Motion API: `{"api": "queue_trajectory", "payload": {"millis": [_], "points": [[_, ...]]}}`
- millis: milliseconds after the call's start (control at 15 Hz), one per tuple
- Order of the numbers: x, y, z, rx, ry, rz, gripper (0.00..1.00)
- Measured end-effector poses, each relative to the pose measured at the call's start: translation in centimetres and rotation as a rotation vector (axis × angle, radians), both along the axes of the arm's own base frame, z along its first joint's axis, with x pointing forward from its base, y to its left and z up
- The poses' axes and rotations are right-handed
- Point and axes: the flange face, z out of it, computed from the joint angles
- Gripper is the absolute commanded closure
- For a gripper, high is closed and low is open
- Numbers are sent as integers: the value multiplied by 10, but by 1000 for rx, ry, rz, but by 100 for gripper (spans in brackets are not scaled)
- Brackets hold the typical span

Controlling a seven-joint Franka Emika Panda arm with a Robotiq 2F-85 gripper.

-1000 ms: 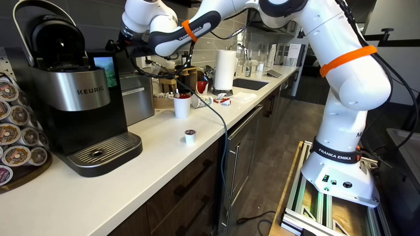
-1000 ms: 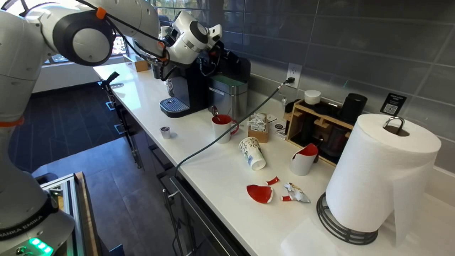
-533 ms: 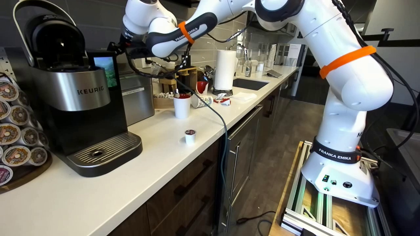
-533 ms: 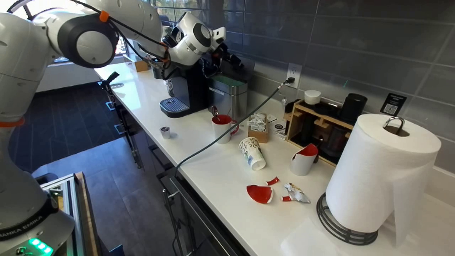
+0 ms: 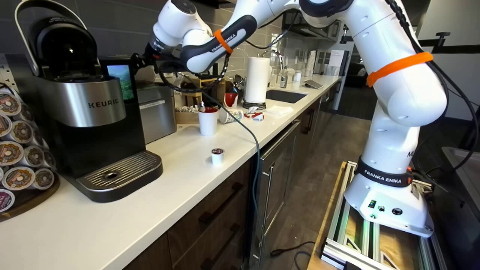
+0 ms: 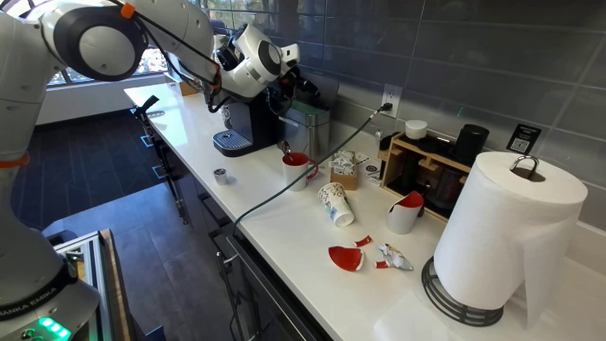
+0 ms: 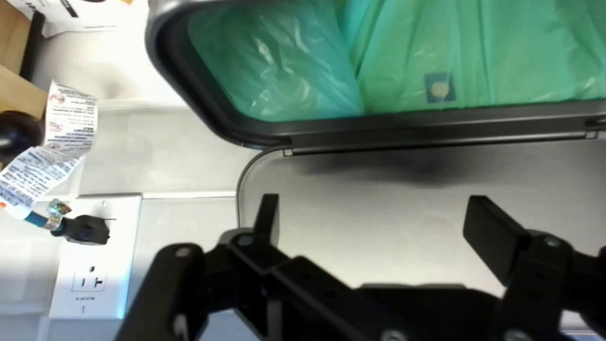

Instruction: Pick up the small cup from the coffee marker and put it on the counter

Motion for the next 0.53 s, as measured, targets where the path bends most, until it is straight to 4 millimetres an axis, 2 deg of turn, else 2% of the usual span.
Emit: {"api": "queue_trajectory", "payload": {"millis": [267, 533], "points": [[-42, -29, -10, 97, -94, 181, 0], [-92, -84, -5, 167, -163, 272, 0]]}}
